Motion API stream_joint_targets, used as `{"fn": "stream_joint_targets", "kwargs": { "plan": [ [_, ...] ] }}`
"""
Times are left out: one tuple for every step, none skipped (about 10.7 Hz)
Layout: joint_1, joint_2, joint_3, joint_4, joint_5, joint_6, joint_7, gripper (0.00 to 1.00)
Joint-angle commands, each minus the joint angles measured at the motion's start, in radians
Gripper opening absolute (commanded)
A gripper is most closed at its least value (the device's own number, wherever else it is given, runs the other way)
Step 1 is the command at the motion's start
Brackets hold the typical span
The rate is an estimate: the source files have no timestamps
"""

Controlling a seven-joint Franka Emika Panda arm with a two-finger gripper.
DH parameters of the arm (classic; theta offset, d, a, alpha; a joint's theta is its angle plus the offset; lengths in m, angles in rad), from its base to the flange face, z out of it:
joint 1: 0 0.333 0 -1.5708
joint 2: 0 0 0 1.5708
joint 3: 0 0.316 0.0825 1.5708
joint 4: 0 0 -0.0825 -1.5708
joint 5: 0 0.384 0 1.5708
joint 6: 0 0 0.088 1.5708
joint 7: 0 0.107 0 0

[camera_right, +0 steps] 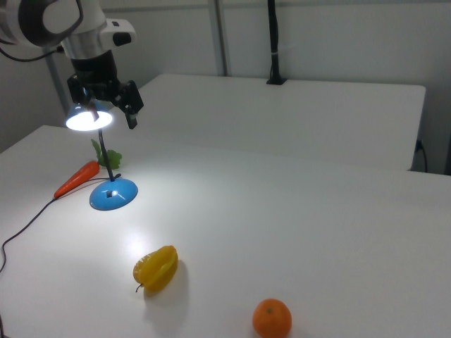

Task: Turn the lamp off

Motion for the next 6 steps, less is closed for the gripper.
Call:
{"fn": "stream_joint_targets", "kwargs": {
  "plan": [
    [0.01,-0.012,-0.011,-0.025,0.005,0.024,-0.031,1.0],
    [0.012,-0.011,-0.009,-0.025,0.005,0.025,-0.033,1.0],
    [0.013,-0.009,-0.009,-0.025,0.005,0.025,-0.033,0.94],
    [0.012,-0.009,-0.009,-0.026,0.005,0.025,-0.034,0.81],
    [0.013,-0.009,-0.009,-0.026,0.005,0.027,-0.037,0.67],
    [0.013,-0.009,-0.009,-0.026,0.005,0.027,-0.037,0.51]
  ]
}}
